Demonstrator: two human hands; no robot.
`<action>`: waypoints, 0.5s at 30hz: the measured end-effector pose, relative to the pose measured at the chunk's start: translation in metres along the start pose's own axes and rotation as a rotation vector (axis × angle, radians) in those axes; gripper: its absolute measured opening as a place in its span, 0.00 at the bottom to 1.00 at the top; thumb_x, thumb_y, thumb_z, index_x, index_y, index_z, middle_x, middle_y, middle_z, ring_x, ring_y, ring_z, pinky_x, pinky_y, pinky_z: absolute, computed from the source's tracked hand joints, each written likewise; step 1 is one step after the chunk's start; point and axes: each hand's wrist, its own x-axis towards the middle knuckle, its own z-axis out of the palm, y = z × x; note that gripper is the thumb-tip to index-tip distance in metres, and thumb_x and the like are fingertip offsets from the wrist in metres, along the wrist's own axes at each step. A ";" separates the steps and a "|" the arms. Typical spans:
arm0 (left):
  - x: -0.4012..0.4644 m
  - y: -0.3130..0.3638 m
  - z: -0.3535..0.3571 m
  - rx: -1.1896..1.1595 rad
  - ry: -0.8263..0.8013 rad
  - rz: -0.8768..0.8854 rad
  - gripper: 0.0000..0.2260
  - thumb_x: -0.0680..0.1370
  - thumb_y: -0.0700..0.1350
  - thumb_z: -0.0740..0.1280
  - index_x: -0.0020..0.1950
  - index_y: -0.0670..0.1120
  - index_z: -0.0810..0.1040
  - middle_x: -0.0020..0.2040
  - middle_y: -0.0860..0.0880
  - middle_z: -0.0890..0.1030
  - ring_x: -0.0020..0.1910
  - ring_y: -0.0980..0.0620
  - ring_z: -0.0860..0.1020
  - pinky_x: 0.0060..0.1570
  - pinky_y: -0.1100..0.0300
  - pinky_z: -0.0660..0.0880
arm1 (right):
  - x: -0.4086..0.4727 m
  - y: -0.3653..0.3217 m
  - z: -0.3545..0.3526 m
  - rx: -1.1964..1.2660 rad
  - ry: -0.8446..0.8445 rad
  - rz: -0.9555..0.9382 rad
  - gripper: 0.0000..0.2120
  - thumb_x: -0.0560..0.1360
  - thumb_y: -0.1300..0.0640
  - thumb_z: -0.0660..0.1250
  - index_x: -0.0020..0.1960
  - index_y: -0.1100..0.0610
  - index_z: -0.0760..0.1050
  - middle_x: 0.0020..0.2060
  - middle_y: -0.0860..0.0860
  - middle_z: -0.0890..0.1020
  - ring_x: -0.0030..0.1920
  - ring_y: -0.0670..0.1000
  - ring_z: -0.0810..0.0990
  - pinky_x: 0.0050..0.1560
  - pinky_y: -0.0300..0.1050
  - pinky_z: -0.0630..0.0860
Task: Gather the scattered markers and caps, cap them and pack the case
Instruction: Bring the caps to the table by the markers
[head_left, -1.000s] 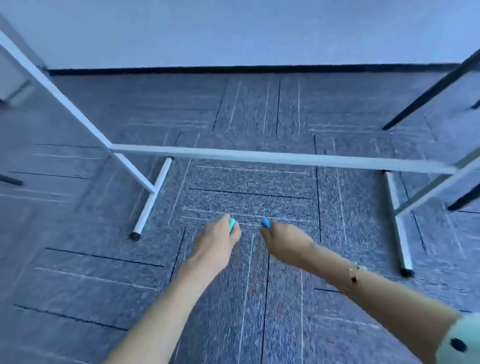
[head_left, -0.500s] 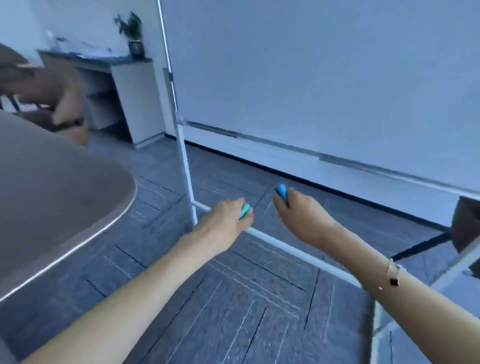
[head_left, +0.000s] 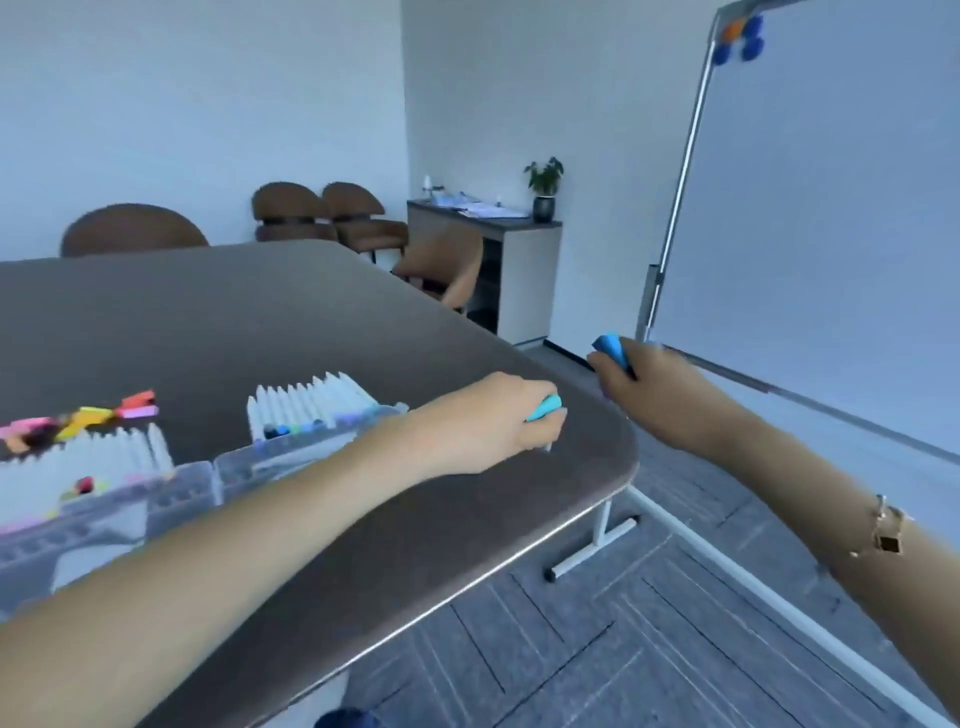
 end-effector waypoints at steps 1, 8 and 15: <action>-0.008 -0.022 -0.013 0.027 0.002 -0.026 0.13 0.79 0.52 0.57 0.41 0.47 0.72 0.36 0.57 0.77 0.33 0.52 0.74 0.32 0.57 0.70 | 0.011 -0.018 0.011 0.016 -0.014 -0.019 0.17 0.81 0.46 0.53 0.42 0.58 0.68 0.31 0.52 0.72 0.33 0.54 0.71 0.30 0.43 0.63; -0.040 -0.165 -0.085 0.126 0.056 -0.178 0.16 0.81 0.54 0.55 0.42 0.42 0.69 0.41 0.47 0.78 0.29 0.52 0.65 0.29 0.57 0.65 | 0.104 -0.116 0.094 0.004 -0.120 -0.155 0.19 0.81 0.46 0.53 0.44 0.61 0.69 0.36 0.54 0.78 0.33 0.53 0.73 0.40 0.48 0.70; -0.031 -0.285 -0.105 0.223 0.065 -0.396 0.14 0.80 0.53 0.57 0.40 0.45 0.70 0.41 0.48 0.78 0.32 0.53 0.68 0.33 0.58 0.65 | 0.201 -0.163 0.184 -0.029 -0.340 -0.300 0.16 0.82 0.47 0.53 0.48 0.58 0.69 0.41 0.52 0.78 0.39 0.52 0.76 0.45 0.48 0.72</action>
